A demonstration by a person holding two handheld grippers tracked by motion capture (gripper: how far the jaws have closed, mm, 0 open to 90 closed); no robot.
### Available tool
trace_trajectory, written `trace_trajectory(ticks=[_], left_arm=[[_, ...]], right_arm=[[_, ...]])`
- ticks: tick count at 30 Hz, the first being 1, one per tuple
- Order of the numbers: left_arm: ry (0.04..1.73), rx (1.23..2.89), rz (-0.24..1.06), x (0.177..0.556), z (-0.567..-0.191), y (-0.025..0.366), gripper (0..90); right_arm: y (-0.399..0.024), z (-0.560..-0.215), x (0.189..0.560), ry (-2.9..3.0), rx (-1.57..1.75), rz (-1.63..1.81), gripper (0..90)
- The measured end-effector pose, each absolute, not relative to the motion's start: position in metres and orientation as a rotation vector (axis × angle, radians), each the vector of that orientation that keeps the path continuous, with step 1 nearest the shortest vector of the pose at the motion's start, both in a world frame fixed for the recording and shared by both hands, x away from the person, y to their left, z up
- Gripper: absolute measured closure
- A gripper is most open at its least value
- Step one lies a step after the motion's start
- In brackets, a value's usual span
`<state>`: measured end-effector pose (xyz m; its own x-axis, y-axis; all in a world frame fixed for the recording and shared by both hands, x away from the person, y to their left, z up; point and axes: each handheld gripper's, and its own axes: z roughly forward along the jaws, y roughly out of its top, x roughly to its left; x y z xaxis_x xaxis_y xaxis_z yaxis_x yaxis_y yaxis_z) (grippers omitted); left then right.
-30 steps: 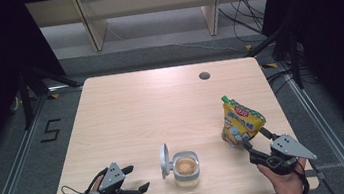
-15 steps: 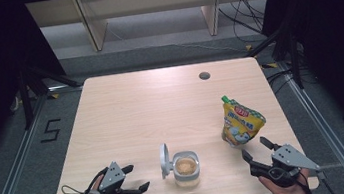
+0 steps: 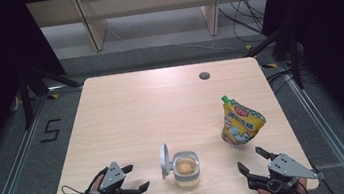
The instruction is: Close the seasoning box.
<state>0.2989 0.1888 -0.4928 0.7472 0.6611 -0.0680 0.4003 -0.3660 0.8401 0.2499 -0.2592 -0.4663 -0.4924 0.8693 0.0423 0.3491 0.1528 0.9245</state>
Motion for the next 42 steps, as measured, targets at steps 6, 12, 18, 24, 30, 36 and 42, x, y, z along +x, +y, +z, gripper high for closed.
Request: trace_trajectory(ticks=[6, 12, 18, 24, 30, 36, 42], left_arm=[[0.816, 2.003, 0.343, 0.300, -0.493, 0.189, 18.5], [0.817, 1.997, 0.346, 0.299, -0.492, 0.190, 19.5], [0.810, 1.982, 0.332, 0.298, -0.492, 0.192, 23.9], [0.717, 1.985, 0.318, 0.297, -0.487, 0.188, 47.1], [0.647, 1.948, 0.324, 0.300, -0.476, 0.176, 75.5], [0.666, 1.919, 0.300, 0.307, -0.463, 0.172, 89.0], [0.594, 1.928, 0.278, 0.310, -0.450, 0.159, 89.1]], right_arm=[[-0.257, -0.471, 0.251, 1.979, 1.088, 1.327, 22.7], [-0.254, -0.473, 0.247, 2.011, 1.082, 1.306, 22.8], [-0.251, -0.474, 0.246, 2.036, 1.085, 1.304, 22.6], [-0.249, -0.476, 0.246, 2.061, 1.080, 1.299, 22.6], [-0.247, -0.476, 0.243, 2.060, 1.116, 1.287, 22.6], [-0.246, -0.477, 0.243, 2.073, 1.116, 1.278, 23.0], [-0.250, -0.477, 0.243, 2.040, 1.125, 1.283, 24.5]])
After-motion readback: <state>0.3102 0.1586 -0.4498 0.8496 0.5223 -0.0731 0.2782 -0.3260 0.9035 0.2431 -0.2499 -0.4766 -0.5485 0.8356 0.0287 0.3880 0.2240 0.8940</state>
